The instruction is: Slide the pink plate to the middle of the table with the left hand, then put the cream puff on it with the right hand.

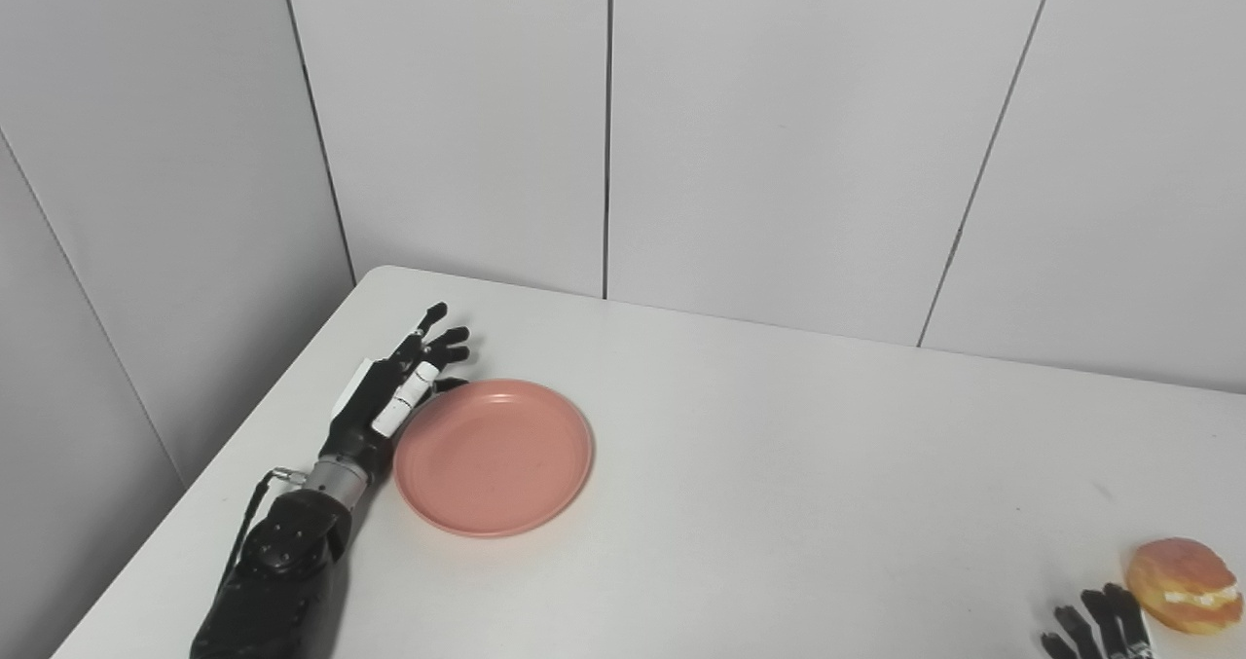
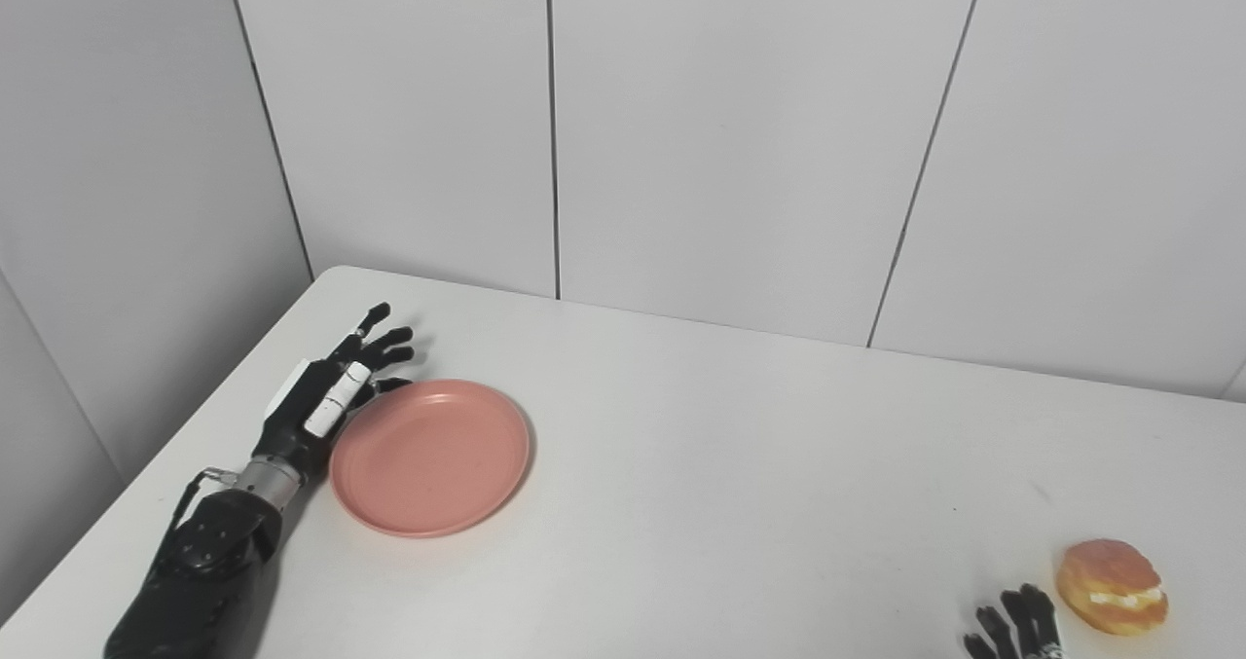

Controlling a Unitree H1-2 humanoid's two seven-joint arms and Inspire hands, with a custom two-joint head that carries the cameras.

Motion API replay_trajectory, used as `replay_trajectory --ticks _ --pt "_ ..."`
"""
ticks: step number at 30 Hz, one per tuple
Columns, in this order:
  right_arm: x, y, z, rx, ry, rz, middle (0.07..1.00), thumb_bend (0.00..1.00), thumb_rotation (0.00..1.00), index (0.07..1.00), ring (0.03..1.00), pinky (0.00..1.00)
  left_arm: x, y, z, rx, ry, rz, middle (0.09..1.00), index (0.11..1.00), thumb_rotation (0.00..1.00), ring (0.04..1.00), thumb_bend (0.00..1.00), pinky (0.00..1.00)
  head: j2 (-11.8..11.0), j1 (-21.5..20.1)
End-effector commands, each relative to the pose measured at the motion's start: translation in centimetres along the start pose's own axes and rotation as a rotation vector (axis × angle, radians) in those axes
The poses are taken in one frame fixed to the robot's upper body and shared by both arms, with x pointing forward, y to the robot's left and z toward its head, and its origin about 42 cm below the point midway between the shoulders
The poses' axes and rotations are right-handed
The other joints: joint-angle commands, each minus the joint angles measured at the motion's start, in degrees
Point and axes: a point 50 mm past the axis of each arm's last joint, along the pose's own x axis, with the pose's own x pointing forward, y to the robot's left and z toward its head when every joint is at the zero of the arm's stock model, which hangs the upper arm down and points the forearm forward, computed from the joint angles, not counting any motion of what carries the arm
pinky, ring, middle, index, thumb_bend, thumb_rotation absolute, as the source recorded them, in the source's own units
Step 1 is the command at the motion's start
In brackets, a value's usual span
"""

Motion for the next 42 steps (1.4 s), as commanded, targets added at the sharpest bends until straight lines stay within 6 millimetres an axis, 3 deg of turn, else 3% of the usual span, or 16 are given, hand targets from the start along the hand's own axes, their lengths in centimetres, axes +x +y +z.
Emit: replay_trajectory --ticks 1,11,18,27,31,36,42 --pt "-2.1 -1.3 -3.4 0.004 0.199 -0.085 1.0 0.8 1.0 1.0 0.966 0.95 0.0 -1.3 0.3 -0.01 -0.012 -0.024 0.883 0.938 0.81 0.86 0.92 0.68 0.0 0.0" --pt "-2.2 -0.6 -3.3 0.0 0.195 -0.078 1.0 0.81 1.0 1.0 0.957 0.94 1.0 -7.0 1.2 -0.042 0.003 -0.098 0.891 0.958 0.84 0.86 0.9 0.67 0.4 -1.1" --pt "-2.2 0.0 -3.1 -0.001 0.186 -0.076 0.994 0.83 1.0 0.999 0.951 0.93 1.5 -10.7 0.9 -0.114 0.025 -0.165 0.906 0.974 0.81 0.883 0.91 0.72 0.8 -2.1" --pt "-2.2 0.8 -2.6 -0.004 0.173 -0.07 0.98 0.86 1.0 0.987 0.933 0.91 0.2 -15.7 -0.4 -0.164 0.104 -0.197 0.911 0.968 0.82 0.882 0.87 0.73 1.8 -4.9" --pt "-2.2 1.3 -2.5 -0.005 0.169 -0.071 0.969 0.85 1.0 0.977 0.917 0.89 -0.4 -17.7 -0.8 -0.216 0.135 -0.17 0.919 0.967 0.82 0.889 0.91 0.74 2.3 -6.0" --pt "-2.0 2.2 -2.4 -0.017 0.165 -0.07 0.955 0.84 1.0 0.961 0.9 0.87 -1.3 -20.3 -0.6 -0.275 0.168 -0.148 0.935 0.987 0.85 0.908 0.91 0.77 4.2 -9.8" --pt "-1.6 4.0 -1.9 -0.006 0.16 -0.062 0.945 0.86 0.96 0.946 0.887 0.85 -2.3 -21.8 -0.6 -0.302 0.195 -0.147 0.924 0.985 0.87 0.907 0.87 0.78 6.3 -15.4"
